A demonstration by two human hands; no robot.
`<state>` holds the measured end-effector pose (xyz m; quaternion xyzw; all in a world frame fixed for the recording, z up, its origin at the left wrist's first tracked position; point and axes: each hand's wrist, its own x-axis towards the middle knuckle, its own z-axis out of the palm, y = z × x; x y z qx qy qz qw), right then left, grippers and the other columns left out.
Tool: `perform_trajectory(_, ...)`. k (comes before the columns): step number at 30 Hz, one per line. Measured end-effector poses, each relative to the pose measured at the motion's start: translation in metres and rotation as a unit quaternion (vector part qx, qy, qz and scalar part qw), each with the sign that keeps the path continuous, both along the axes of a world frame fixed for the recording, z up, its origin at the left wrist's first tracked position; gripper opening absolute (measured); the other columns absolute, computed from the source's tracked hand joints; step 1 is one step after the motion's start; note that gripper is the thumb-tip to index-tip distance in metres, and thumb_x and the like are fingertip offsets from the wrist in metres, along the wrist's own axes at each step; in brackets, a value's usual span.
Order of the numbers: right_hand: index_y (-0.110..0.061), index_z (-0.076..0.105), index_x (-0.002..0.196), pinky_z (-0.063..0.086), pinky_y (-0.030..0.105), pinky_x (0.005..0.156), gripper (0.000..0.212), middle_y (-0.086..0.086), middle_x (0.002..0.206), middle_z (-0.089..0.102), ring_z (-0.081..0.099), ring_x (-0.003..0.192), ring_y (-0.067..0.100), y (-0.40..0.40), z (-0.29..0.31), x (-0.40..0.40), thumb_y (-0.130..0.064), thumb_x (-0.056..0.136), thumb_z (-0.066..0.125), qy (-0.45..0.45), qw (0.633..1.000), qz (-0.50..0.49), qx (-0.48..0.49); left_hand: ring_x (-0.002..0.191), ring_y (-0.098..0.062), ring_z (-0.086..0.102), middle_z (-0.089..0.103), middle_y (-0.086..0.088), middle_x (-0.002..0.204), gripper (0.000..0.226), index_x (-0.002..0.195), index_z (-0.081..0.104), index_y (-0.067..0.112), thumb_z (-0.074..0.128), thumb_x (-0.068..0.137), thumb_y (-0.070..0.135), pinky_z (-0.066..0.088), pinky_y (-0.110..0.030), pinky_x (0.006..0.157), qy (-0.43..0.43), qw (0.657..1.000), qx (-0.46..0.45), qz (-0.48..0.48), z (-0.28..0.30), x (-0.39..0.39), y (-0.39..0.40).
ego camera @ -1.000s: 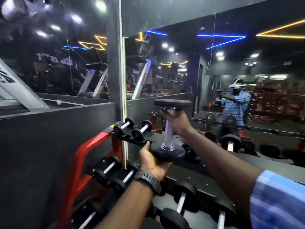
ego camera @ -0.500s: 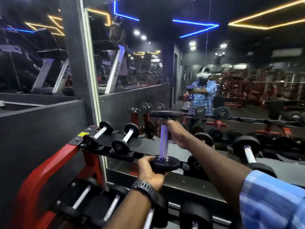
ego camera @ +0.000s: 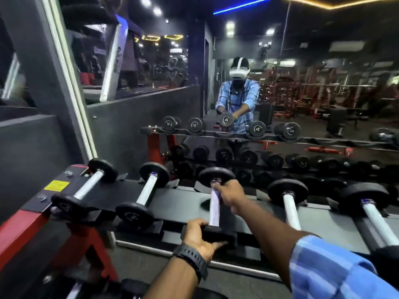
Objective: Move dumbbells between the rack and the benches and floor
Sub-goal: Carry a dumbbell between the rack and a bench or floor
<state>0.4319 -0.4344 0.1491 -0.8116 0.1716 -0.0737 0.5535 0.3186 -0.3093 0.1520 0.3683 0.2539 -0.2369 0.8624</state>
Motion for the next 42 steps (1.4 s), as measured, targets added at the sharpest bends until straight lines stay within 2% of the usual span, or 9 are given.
perform_trajectory(4, -0.008, 0.057, 0.052, 0.038, 0.029, 0.058, 0.046, 0.008, 0.056, 0.056, 0.054, 0.062, 0.025, 0.003, -0.006, 0.012, -0.043, 0.076, 0.076, 0.020, 0.995, -0.061, -0.078, 0.083, -0.041, 0.057, 0.061, -0.024, 0.090, 0.022, 0.090, 0.056, -0.010, 0.043, 0.096, 0.006, 0.045, -0.059, 0.073, 0.007, 0.999, 0.000, -0.050, -0.003, 0.030, 0.003)
perform_trajectory(10, -0.003, 0.064, 0.060, 0.051, 0.029, 0.059, 0.051, 0.011, 0.062, 0.065, 0.069, 0.068, 0.028, 0.002, -0.008, 0.026, -0.051, 0.072, 0.077, 0.064, 0.987, -0.053, -0.134, 0.088, -0.042, 0.062, 0.066, -0.025, 0.093, 0.035, 0.092, 0.063, -0.008, 0.052, 0.099, 0.025, 0.050, -0.052, 0.083, -0.008, 0.987, 0.054, -0.152, -0.010, 0.037, 0.019)
perform_trajectory(15, -0.011, 0.053, 0.060, 0.050, 0.030, 0.062, 0.050, 0.013, 0.078, 0.069, 0.071, 0.084, 0.029, -0.002, 0.015, 0.010, -0.056, 0.076, 0.071, 0.093, 0.976, -0.019, -0.196, 0.067, -0.029, 0.069, 0.075, -0.019, 0.079, 0.066, 0.084, 0.068, 0.000, 0.047, 0.093, 0.062, 0.056, -0.034, 0.070, -0.092, 0.887, 0.303, -0.335, 0.013, 0.040, 0.052)
perform_trajectory(17, -0.004, 0.063, 0.065, 0.060, 0.038, 0.065, 0.055, 0.013, 0.074, 0.073, 0.073, 0.074, 0.030, -0.012, 0.035, 0.002, -0.057, 0.071, 0.073, 0.071, 0.982, -0.015, -0.175, 0.049, -0.024, 0.064, 0.071, -0.016, 0.065, 0.061, 0.071, 0.064, 0.002, 0.051, 0.095, 0.056, 0.051, -0.028, 0.058, -0.164, 0.858, 0.381, -0.304, 0.047, 0.052, 0.057)
perform_trajectory(20, 0.001, 0.070, 0.070, 0.060, 0.047, 0.074, 0.062, 0.013, 0.064, 0.070, 0.069, 0.066, 0.031, -0.032, 0.091, -0.012, -0.061, 0.070, 0.069, -0.012, 0.983, -0.025, -0.181, 0.055, -0.025, 0.060, 0.068, -0.015, 0.070, 0.052, 0.069, 0.064, 0.006, 0.058, 0.094, 0.051, 0.042, -0.026, 0.051, -0.318, 0.827, 0.426, -0.183, 0.114, 0.071, 0.049)
perform_trajectory(26, -0.005, 0.070, 0.077, 0.055, 0.041, 0.075, 0.071, 0.008, 0.070, 0.067, 0.062, 0.070, 0.021, -0.057, 0.230, -0.072, -0.074, 0.071, 0.057, -0.209, 0.964, -0.092, -0.138, 0.065, -0.020, 0.060, 0.068, -0.001, 0.069, 0.061, 0.070, 0.070, 0.016, 0.059, 0.063, 0.076, 0.045, -0.032, 0.067, -0.529, 0.764, 0.370, -0.005, 0.237, 0.068, 0.028)
perform_trajectory(34, -0.030, 0.073, 0.075, 0.057, 0.051, 0.084, 0.075, 0.002, 0.079, 0.076, 0.072, 0.084, 0.025, -0.101, 0.272, -0.139, -0.095, 0.043, 0.055, -0.256, 0.958, -0.111, -0.070, 0.068, -0.018, 0.063, 0.071, -0.004, 0.078, 0.059, 0.077, 0.069, 0.014, 0.058, 0.069, 0.071, 0.045, -0.035, 0.067, -0.554, 0.772, 0.313, 0.007, 0.253, 0.017, 0.003)
perform_trajectory(38, -0.014, 0.072, 0.076, 0.057, 0.050, 0.083, 0.075, 0.002, 0.079, 0.076, 0.072, 0.082, 0.023, -0.111, 0.282, -0.183, -0.084, 0.059, 0.053, -0.255, 0.956, -0.122, -0.076, 0.073, -0.022, 0.066, 0.071, -0.007, 0.084, 0.052, 0.084, 0.069, 0.012, 0.059, 0.079, 0.062, 0.050, -0.036, 0.066, -0.570, 0.772, 0.282, 0.019, 0.254, -0.001, -0.019)
perform_trajectory(42, -0.024, 0.070, 0.073, 0.053, 0.041, 0.091, 0.053, -0.002, 0.093, 0.075, 0.067, 0.094, 0.020, -0.127, 0.287, -0.246, -0.073, 0.078, 0.052, -0.265, 0.942, -0.161, -0.132, 0.074, -0.026, 0.063, 0.068, -0.010, 0.086, 0.050, 0.084, 0.063, 0.016, 0.059, 0.076, 0.065, 0.048, -0.038, 0.065, -0.606, 0.763, 0.226, 0.023, 0.264, -0.040, -0.050)
